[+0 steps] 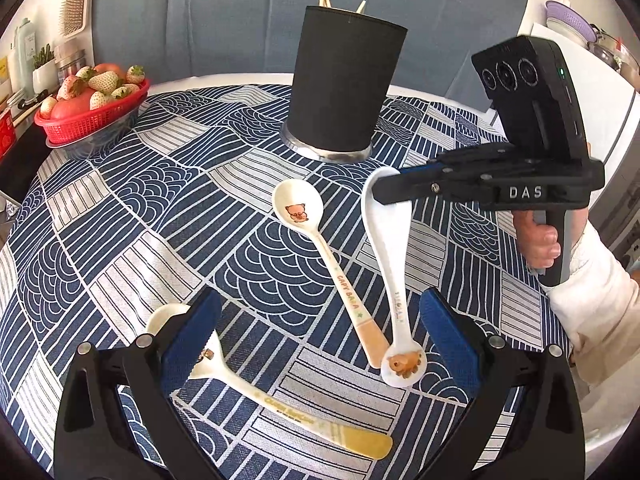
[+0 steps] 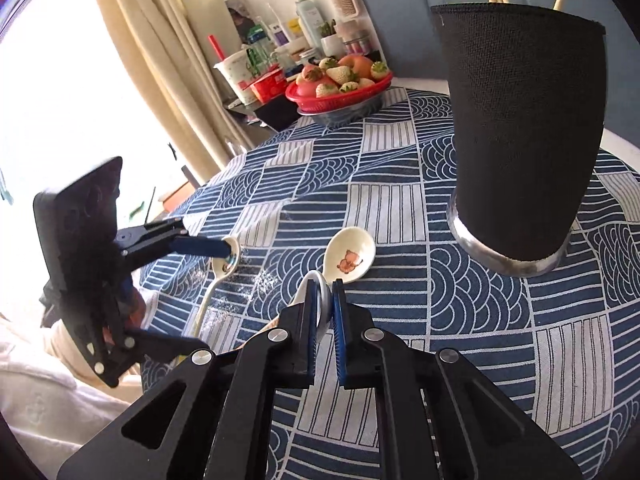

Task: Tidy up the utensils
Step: 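Close the left tool on a white spoon's handle while the right tool grasps another spoon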

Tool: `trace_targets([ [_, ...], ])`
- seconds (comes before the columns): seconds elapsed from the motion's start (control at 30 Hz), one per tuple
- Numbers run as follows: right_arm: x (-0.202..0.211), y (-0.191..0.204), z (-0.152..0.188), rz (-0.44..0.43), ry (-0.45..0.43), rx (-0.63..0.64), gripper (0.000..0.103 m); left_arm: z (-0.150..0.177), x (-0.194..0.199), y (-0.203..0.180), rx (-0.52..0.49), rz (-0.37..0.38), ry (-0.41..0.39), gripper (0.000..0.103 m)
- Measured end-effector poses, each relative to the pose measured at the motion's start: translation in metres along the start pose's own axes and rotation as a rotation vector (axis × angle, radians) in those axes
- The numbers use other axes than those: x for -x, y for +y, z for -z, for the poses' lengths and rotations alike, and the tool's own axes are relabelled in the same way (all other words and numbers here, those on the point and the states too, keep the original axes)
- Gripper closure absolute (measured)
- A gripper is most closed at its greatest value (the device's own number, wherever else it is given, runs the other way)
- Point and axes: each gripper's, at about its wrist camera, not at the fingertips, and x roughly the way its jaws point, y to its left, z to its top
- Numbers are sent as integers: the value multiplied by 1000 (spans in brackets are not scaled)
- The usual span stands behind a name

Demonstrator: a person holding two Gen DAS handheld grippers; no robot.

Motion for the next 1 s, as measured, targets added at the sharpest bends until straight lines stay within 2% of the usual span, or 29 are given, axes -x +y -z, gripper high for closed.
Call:
trace_targets([
  [0.33,-2,8,-12,-27,-53,-31,96,-3,-14,-14,-31,47,39,8],
  [0.43,1,10,-14,-34,-65,-28,96,-3,-16,-16,-40,41,50,16],
  [0.53,4,14,-16,-38,-76,-21,96,-3,-18,-15,-30,51,69,30],
  [0.57,5,15,-17,-33,-79,-16,96,-4,-18,-14,-23,57,75,40],
  [0.63,5,18,-18,-38,-75,-4,96,-5,-19,-10,-4,55,83,84],
  [0.67,5,20,-18,-29,-77,4,96,-6,-19,-9,6,45,84,89],
  [0.8,6,26,-21,-21,-85,25,96,-4,-14,-20,-71,-9,69,92],
  [1.0,19,32,-29,-2,-116,47,96,-15,-7,-14,-57,15,52,92],
])
